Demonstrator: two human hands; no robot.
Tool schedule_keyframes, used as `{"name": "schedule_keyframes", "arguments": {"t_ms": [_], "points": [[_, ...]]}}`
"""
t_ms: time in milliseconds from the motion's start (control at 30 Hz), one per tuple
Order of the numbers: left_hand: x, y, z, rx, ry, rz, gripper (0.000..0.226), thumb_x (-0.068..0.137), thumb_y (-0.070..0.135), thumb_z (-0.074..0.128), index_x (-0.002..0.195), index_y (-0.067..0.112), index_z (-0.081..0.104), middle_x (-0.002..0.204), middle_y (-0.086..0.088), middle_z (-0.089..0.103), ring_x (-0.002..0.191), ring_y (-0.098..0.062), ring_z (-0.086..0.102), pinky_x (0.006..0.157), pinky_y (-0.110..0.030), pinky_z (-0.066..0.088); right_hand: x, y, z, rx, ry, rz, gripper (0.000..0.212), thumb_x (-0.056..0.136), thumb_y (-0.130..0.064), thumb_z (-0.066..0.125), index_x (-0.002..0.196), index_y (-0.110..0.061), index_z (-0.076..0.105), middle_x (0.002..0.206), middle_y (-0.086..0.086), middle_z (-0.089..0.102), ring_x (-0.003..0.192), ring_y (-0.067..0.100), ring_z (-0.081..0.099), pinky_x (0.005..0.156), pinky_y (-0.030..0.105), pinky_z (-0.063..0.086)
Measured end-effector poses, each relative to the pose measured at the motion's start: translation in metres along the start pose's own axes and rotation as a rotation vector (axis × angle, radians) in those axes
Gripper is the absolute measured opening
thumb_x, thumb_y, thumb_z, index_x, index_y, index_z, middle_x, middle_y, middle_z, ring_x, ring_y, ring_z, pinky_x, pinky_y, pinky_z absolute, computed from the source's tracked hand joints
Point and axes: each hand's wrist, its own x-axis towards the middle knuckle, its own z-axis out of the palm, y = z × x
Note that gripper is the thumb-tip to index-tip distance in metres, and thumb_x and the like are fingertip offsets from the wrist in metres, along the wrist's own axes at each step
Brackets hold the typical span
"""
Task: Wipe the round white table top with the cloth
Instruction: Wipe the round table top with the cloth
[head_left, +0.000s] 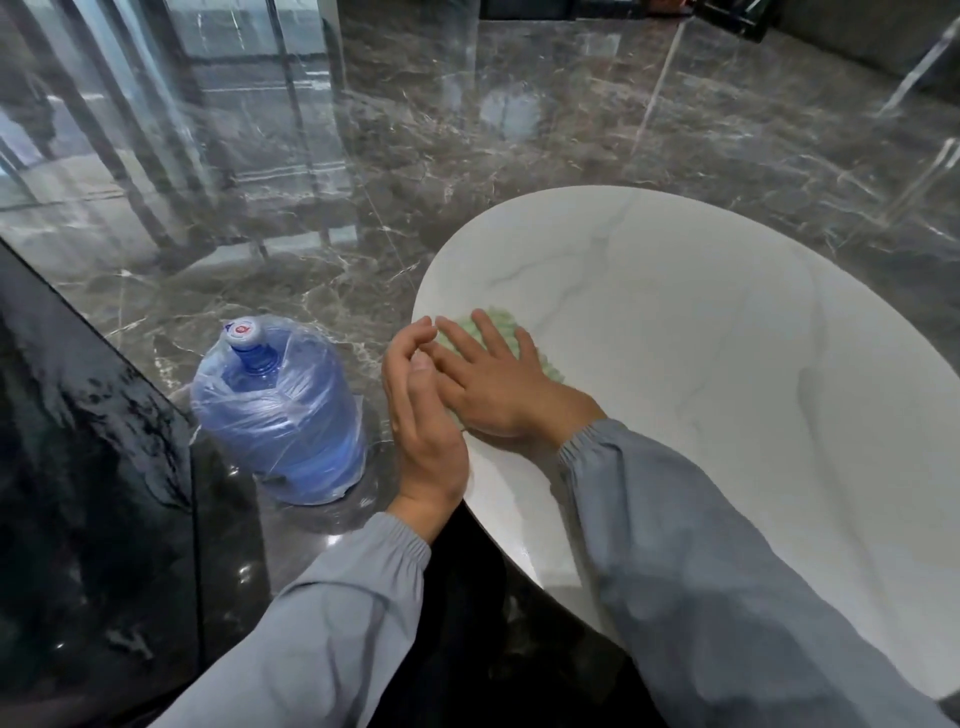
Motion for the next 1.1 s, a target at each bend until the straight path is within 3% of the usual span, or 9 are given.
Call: {"name": "schedule_keyframes", "arguments": {"t_ms": [233,400,467,533,600,700,833,933,1100], "points": [[0.001,0.001,0.0,0.021,-0.005,-0.014,0.04,0.104,0.042,0.032,0.128,0.023,0.057,0.134,-0.002,0.06,0.133,-0.023,0.053,0.114,-0.047,0.04,-0.07,-0.002,0.025,0.045,0.07,-0.036,0.054,0.109,-0.053,0.013,0.16,-0.053,-0.005,0.171,-0.018,-0.015,0.155,0.019,-0.027,0.122,0.06,-0.013],[0.0,0.003,0.001,-0.005,-0.016,-0.036,0.041,0.102,0.044,0.032,0.128,0.025,0.058,0.136,-0.004,0.06,0.132,-0.022,0.054,0.104,-0.027,0.043,-0.19,0.004,0.05,0.058,0.012,0.04,0.053,0.109,-0.055,0.011,0.15,-0.063,-0.022,0.16,-0.031,-0.033,0.145,0.007,-0.042,0.122,0.048,-0.022],[-0.001,0.005,0.001,0.004,-0.018,-0.032,0.04,0.102,0.043,0.032,0.127,0.027,0.058,0.136,-0.003,0.06,0.131,-0.02,0.054,0.101,-0.021,0.042,-0.232,0.012,0.063,0.009,0.051,0.047,0.052,0.109,-0.055,0.014,0.155,-0.06,-0.011,0.165,-0.03,-0.021,0.153,0.01,-0.029,0.123,0.048,-0.01],[-0.002,0.006,0.001,0.004,-0.02,-0.039,0.039,0.101,0.043,0.032,0.127,0.028,0.058,0.136,-0.004,0.06,0.132,-0.021,0.054,0.103,-0.025,0.043,-0.26,0.019,0.07,-0.036,0.017,0.099,0.053,0.109,-0.054,0.023,0.162,-0.049,0.013,0.171,-0.02,0.007,0.16,0.019,-0.001,0.117,0.048,0.014],[-0.002,0.005,0.001,0.012,-0.023,-0.036,0.037,0.102,0.042,0.032,0.126,0.03,0.058,0.136,-0.003,0.061,0.132,-0.022,0.054,0.107,-0.032,0.044,-0.27,0.023,0.074,-0.075,-0.021,0.147,0.055,0.108,-0.054,0.025,0.162,-0.043,0.023,0.171,-0.014,0.019,0.158,0.022,0.013,0.112,0.047,0.022],[-0.002,0.005,0.001,0.019,-0.027,-0.03,0.039,0.102,0.043,0.032,0.127,0.027,0.058,0.137,-0.002,0.061,0.133,-0.021,0.053,0.107,-0.03,0.043,-0.259,0.019,0.07,-0.044,-0.047,0.135,0.054,0.108,-0.055,0.025,0.161,-0.05,0.015,0.171,-0.02,0.008,0.159,0.019,0.002,0.117,0.046,0.013],[-0.002,0.005,0.001,0.02,-0.033,-0.024,0.044,0.103,0.041,0.031,0.129,0.018,0.057,0.137,-0.002,0.06,0.132,-0.018,0.054,0.103,-0.02,0.041,-0.208,0.011,0.048,0.048,-0.033,0.089,0.054,0.109,-0.055,0.014,0.147,-0.066,-0.024,0.154,-0.035,-0.04,0.141,0.005,-0.048,0.118,0.046,-0.027],[-0.002,0.005,0.002,0.034,-0.022,-0.003,0.041,0.104,0.04,0.029,0.128,0.02,0.056,0.135,0.0,0.06,0.13,-0.014,0.053,0.102,-0.016,0.038,-0.153,0.008,0.031,0.084,-0.033,0.032,0.053,0.108,-0.055,0.013,0.148,-0.067,-0.021,0.158,-0.033,-0.035,0.141,0.004,-0.047,0.119,0.049,-0.027],[0.0,0.004,0.0,0.045,-0.001,-0.025,0.032,0.104,0.038,0.031,0.122,0.031,0.056,0.129,0.005,0.061,0.132,-0.018,0.053,0.109,-0.025,0.038,-0.048,0.019,0.011,0.03,0.019,0.006,0.054,0.108,-0.056,0.015,0.156,-0.058,-0.009,0.168,-0.024,-0.02,0.153,0.013,-0.031,0.122,0.056,-0.017]]}}
